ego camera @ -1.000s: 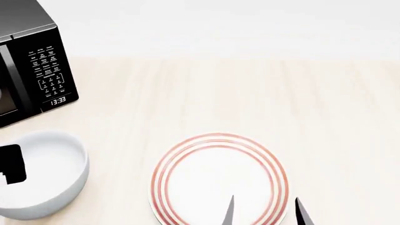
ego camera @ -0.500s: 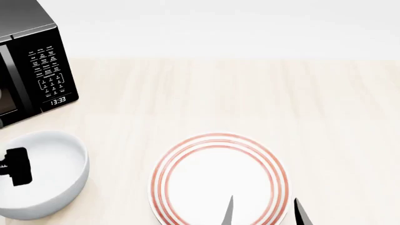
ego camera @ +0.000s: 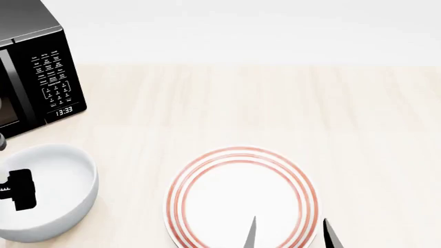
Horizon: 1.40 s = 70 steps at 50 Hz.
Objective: Pick up the white bowl and put it on the plate.
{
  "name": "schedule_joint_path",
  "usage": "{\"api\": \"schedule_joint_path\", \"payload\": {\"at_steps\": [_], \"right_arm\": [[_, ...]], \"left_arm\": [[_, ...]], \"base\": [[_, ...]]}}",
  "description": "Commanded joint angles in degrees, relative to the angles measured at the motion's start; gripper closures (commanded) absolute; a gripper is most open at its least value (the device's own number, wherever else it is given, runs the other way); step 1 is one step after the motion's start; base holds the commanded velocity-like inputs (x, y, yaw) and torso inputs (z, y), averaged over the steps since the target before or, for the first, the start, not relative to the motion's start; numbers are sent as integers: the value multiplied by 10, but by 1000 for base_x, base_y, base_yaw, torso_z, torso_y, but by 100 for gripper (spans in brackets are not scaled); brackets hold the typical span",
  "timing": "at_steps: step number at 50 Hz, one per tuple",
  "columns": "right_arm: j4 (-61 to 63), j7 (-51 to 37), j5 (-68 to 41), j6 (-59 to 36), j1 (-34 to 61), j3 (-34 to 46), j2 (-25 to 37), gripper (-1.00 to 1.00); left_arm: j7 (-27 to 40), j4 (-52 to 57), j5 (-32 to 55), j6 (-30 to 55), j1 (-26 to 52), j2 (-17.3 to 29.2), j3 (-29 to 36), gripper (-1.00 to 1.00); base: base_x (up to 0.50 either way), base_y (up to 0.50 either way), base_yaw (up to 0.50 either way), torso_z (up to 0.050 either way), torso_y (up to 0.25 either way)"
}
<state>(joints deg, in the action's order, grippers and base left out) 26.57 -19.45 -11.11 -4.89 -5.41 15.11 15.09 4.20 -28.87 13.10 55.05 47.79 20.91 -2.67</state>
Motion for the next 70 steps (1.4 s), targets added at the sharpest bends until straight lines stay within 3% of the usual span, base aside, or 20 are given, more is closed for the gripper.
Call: {"api": "schedule_joint_path", "payload": {"at_steps": [1,27,28,53,70], "right_arm": [[1,-4,-2,1,0,3,4,-100],[-1,-12,-7,4,2,11,11,-100],[-1,-12,-7,5,3,11,11,-100],[2,-16,-10,8,2,16,16,-100],[7,-21,-8,6,1,22,20,-100]], "left_arm": [[1,-13,-2,-10,0,-1,2,-100],[2,-37,-3,-29,2,-1,4,-100],[3,-36,-3,-29,1,-1,5,100],[6,0,11,-16,-20,0,-10,100],[17,151,69,77,-40,-16,-61,100]], "base": [[0,0,0,0,0],[0,0,0,0,0],[0,0,0,0,0],[0,0,0,0,0],[0,0,0,0,0]]}}
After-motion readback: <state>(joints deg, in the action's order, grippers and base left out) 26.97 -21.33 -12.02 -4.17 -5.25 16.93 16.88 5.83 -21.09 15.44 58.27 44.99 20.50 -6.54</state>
